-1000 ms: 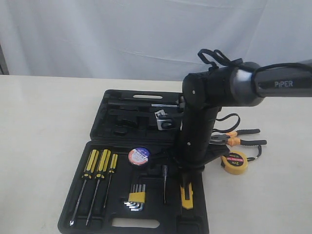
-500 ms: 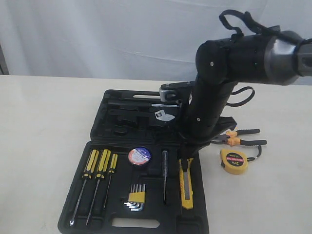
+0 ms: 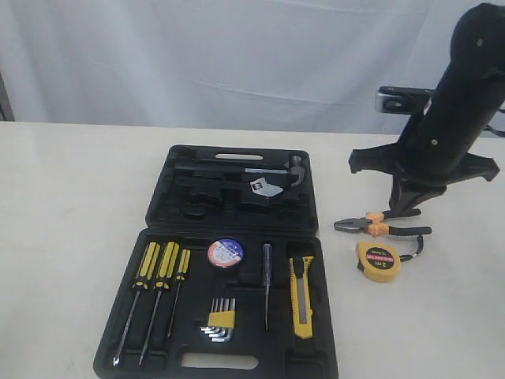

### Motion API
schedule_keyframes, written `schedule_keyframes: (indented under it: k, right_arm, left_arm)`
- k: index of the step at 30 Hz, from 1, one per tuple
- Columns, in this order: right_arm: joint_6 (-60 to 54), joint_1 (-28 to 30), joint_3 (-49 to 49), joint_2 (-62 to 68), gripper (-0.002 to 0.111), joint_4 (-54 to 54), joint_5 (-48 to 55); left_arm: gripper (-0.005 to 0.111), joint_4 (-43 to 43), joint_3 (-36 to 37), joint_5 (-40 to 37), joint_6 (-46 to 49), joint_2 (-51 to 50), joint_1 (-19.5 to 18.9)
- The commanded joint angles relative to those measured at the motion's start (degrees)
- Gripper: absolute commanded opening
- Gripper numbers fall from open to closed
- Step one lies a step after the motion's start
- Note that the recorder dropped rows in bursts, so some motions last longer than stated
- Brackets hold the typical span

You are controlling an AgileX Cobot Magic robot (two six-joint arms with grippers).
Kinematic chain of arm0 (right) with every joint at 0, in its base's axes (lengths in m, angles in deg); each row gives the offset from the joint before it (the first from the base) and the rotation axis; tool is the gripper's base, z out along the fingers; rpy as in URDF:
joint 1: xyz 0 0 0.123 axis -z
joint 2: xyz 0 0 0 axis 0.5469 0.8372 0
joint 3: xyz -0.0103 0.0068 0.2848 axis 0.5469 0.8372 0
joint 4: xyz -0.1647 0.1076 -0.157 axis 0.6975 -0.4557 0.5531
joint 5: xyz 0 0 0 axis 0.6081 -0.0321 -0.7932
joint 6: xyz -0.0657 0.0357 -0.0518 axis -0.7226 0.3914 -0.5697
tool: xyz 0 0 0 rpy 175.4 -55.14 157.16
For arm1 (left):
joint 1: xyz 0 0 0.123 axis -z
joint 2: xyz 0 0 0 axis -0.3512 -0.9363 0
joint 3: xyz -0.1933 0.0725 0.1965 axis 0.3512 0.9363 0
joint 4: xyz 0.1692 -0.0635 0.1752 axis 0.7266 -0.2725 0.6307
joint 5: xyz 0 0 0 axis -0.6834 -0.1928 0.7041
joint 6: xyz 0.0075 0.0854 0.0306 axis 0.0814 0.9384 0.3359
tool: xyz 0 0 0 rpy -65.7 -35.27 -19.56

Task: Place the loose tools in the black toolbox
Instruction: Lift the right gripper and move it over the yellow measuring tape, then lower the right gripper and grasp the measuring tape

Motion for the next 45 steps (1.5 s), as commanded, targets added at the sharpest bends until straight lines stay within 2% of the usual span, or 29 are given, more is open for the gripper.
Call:
schedule_keyframes:
  k: [1, 4, 10, 13, 30, 45]
  right_arm:
    - [-0.7, 1.2, 0.0, 2.1, 0.003, 0.3, 0.8]
    - [-0.7, 1.2, 0.0, 3.6, 0.016, 0.3, -0.1]
    - [-1.3, 1.2, 0.0, 6.5, 0.060, 0.4, -0.9]
    - [-0.2, 1.2, 0.0, 7.3, 0.071, 0.4, -1.3]
    - [1.9, 1.2, 0.0, 15.5, 0.074, 0.4, -9.3]
    - [2.4, 1.2, 0.0, 17.9, 0.073, 0.4, -9.6]
  left_arm:
    - [0.000, -0.1, 0.1, 0.0, -0.2, 0.2, 0.1]
    - [0.000, -0.1, 0.1, 0.0, -0.2, 0.2, 0.1]
    - [0.000, -0.1, 0.1, 0.0, -0.2, 0.2, 0.1]
    - [0.000, -0.1, 0.1, 0.0, -0.2, 0.2, 0.1]
    - [0.000, -0.1, 0.1, 0.0, -0.1, 0.2, 0.1]
    - [0.000, -0.1, 0.1, 0.0, -0.1, 0.2, 0.1]
